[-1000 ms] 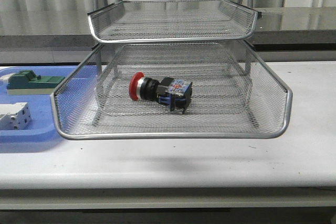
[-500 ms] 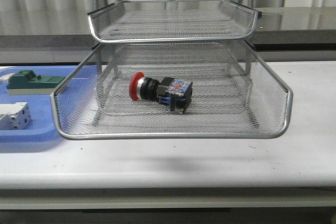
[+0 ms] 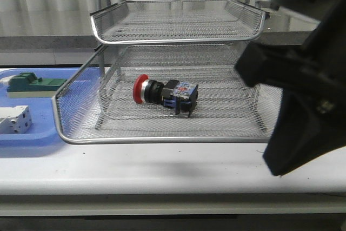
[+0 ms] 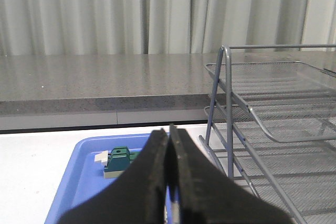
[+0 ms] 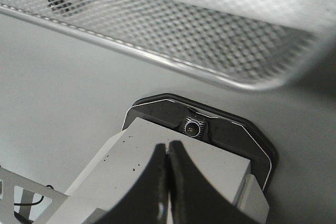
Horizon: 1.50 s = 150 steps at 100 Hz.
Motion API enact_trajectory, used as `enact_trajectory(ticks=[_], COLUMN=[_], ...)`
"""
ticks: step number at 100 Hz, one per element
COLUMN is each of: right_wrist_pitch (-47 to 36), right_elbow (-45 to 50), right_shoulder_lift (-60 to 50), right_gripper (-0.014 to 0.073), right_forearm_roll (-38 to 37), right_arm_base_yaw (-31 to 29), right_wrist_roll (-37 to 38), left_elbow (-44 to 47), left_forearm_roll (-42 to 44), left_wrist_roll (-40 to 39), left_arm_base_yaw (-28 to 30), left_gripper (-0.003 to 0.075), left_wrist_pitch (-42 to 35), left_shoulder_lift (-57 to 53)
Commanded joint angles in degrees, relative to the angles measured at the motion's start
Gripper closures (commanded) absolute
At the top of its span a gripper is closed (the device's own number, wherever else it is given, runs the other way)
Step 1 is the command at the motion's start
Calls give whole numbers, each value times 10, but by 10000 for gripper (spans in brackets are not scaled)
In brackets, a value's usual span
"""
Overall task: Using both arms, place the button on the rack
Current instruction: 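Push the middle mesh tray back into the stack with the right gripper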
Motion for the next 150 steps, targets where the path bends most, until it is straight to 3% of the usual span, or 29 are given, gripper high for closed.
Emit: enact_trajectory(ticks=[1,27,58,113,150], right_wrist_pitch=[-62,-157,-206,-198,-153], right_elbow=[-19,-21,-50,-238,-262], right_shoulder_lift=[19,91,124,253,246], right_gripper=[701,692,692,692,692], right_forearm_roll=[12,12,-54,-162,-166], right_arm_base_yaw=[27,85,82,-56,-61], right_wrist_roll=[-7,-7,-7,-7,-7], left_elbow=[-15,-15,-15,-15,-15], left_forearm_roll=[-8,-8,-8,-8,-8], left_wrist_roll=[-4,-4,-4,-4,-4], left_arm_base_yaw=[1,1,1,1,1], left_gripper=[741,741,741,741,741], left_wrist_pitch=[-39,-39,-39,-38,-38], left_shoulder_lift=[5,5,5,5,5])
